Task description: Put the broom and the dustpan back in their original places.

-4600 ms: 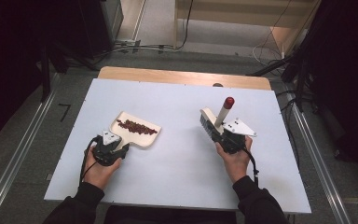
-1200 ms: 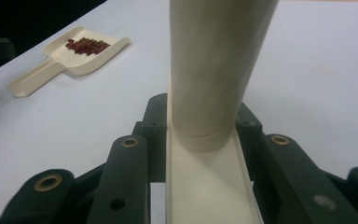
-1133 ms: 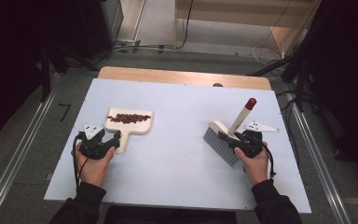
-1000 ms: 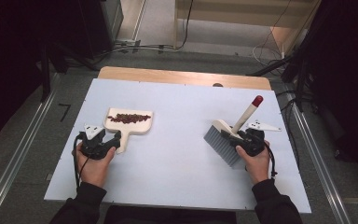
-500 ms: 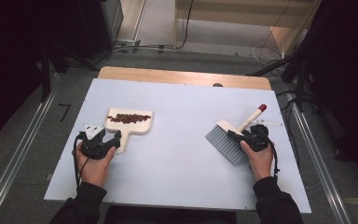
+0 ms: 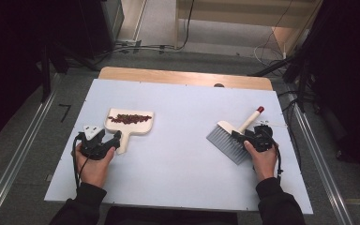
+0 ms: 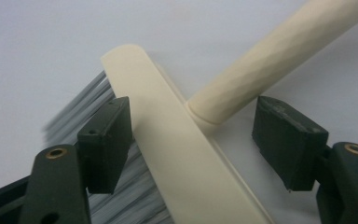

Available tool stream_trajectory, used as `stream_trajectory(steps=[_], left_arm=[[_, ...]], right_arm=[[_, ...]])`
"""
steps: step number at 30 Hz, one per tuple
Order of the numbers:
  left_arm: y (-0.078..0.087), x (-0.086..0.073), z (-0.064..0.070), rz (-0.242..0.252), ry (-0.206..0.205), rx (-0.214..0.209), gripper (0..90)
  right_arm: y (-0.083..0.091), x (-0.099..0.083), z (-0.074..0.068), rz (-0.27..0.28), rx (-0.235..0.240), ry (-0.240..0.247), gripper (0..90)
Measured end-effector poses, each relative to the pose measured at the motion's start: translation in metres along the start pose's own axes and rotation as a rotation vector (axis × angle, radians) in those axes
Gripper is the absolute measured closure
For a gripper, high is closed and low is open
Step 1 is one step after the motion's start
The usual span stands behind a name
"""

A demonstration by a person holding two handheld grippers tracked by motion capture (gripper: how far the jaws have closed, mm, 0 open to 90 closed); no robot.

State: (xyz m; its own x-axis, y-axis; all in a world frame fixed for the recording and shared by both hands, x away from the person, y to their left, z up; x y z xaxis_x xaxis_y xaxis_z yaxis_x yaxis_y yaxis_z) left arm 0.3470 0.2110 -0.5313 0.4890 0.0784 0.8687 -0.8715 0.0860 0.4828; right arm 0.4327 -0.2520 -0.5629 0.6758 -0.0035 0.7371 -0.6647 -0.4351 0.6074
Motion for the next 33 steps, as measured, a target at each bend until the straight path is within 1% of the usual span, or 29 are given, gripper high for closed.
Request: stream_trajectory(steps=[2,4,6,7,8,10,14,15,17,20,21,23,25,26,28,29,32,33], left_arm=[[0.000,0.000,0.000,-0.001,0.002,0.000,41.7],[0.000,0.000,-0.001,0.000,0.001,0.002,41.6],[0.000,0.000,-0.001,0.000,0.002,0.002,41.6],[0.000,0.000,0.000,0.001,0.002,0.001,41.6],[0.000,0.000,0.000,0.002,0.002,0.001,41.6],[-0.001,0.001,0.000,0.004,0.002,-0.001,41.6],[-0.001,0.001,-0.001,0.006,0.003,0.000,41.6],[-0.001,0.001,-0.001,0.006,0.003,0.001,41.6],[-0.002,0.001,-0.001,0.006,0.003,0.001,41.6],[-0.002,0.000,-0.001,0.005,0.003,-0.002,41.6],[-0.002,0.000,-0.001,0.005,0.002,-0.002,41.6],[-0.002,0.000,-0.002,0.004,0.004,0.001,41.6],[-0.002,0.001,-0.002,0.006,0.004,0.000,41.6],[-0.002,0.001,-0.002,0.007,0.005,0.000,41.6],[-0.002,0.001,-0.001,0.007,0.004,-0.002,41.6],[-0.002,0.001,-0.001,0.007,0.003,-0.003,41.6],[-0.002,0.001,-0.001,0.009,0.005,-0.005,41.6],[-0.001,0.001,-0.001,0.010,0.005,-0.006,41.6]], right_arm=[[0.004,0.004,0.001,0.026,-0.007,-0.007,28.8],[0.007,0.009,0.004,0.042,-0.030,-0.018,28.8],[0.009,0.014,0.009,0.055,-0.073,-0.033,29.5],[0.011,0.017,0.012,0.054,-0.096,-0.049,29.5],[0.011,0.020,0.015,0.060,-0.109,-0.063,29.5],[0.011,0.024,0.019,0.061,-0.150,-0.062,30.1],[0.003,0.028,0.030,0.034,-0.239,-0.064,30.5],[0.000,0.029,0.032,0.030,-0.255,-0.073,30.8],[-0.004,0.032,0.033,0.024,-0.266,-0.082,31.6],[-0.011,0.036,0.033,-0.008,-0.289,-0.085,33.4],[-0.014,0.037,0.033,-0.018,-0.303,-0.082,34.4],[-0.018,0.037,0.034,-0.055,-0.337,-0.075,36.7],[-0.022,0.037,0.034,-0.076,-0.350,-0.084,42.0],[-0.024,0.037,0.034,-0.082,-0.362,-0.085,42.4],[-0.027,0.035,0.031,-0.087,-0.354,-0.089,44.1],[-0.027,0.036,0.029,-0.085,-0.356,-0.080,45.5],[-0.028,0.034,0.021,-0.099,-0.330,-0.067,52.6],[-0.028,0.034,0.018,-0.102,-0.329,-0.051,55.3]])
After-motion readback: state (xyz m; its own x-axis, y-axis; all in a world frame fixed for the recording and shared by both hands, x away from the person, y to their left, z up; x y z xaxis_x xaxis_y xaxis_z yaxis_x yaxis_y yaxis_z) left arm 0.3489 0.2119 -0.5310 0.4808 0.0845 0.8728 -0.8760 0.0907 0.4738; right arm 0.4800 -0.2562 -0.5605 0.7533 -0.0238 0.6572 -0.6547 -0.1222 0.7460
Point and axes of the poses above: each handheld gripper's, and its own axes: y roughly backward along the jaws, x roughly out of its top, z roughly to its right, the point moved 9 cm from there along -y, roughly forward along the jaws, and after that the axes turned 3 degrees about z, right-handed, at the moved point
